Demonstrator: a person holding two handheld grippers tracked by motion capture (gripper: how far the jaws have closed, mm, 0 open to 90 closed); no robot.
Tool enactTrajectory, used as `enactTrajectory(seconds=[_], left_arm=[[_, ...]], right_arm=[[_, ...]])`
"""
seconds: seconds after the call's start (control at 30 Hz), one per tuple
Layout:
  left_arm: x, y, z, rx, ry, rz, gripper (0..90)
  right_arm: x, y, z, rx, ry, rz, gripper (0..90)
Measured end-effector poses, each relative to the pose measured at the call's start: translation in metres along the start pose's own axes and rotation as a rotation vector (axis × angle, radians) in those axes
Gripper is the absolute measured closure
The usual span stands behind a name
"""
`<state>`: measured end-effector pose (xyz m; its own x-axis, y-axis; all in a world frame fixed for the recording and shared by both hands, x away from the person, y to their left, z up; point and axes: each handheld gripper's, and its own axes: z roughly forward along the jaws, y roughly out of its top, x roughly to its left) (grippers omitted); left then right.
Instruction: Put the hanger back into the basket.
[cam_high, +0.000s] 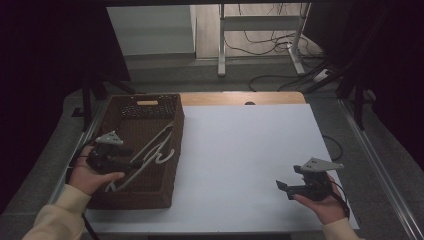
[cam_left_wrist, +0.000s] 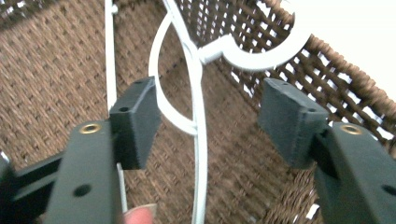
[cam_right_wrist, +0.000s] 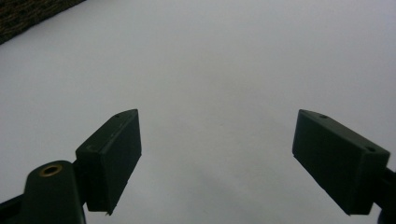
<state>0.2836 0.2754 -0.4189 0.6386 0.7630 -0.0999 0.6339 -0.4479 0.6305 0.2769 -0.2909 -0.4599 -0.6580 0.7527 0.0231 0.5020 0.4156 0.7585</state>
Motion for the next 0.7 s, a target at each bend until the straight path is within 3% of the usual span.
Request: enactTrajectory(seconds=[0.27, 0.43, 0.6, 0.7], left_arm=[[-0.01, 0.0, -0.004, -0.062, 0.019, -0.013, 27.9], [-0.026, 0.0, -0.004, -0.122, -0.004, -0.037, 25.6], [-0.038, -0.002, -0.002, -0.144, 0.006, -0.052, 24.0], [-0.049, -0.007, 0.003, -0.16, -0.01, -0.073, 22.9]], right_arm=[[-0.001, -0.001, 0.0, -0.001, 0.003, 0.0, 15.8], [0.0, -0.001, -0.002, -0.005, 0.0, -0.001, 15.8], [0.002, 0.001, -0.002, -0.008, 0.0, -0.007, 15.8], [0.002, 0.0, -0.002, -0.003, 0.004, -0.005, 15.8]])
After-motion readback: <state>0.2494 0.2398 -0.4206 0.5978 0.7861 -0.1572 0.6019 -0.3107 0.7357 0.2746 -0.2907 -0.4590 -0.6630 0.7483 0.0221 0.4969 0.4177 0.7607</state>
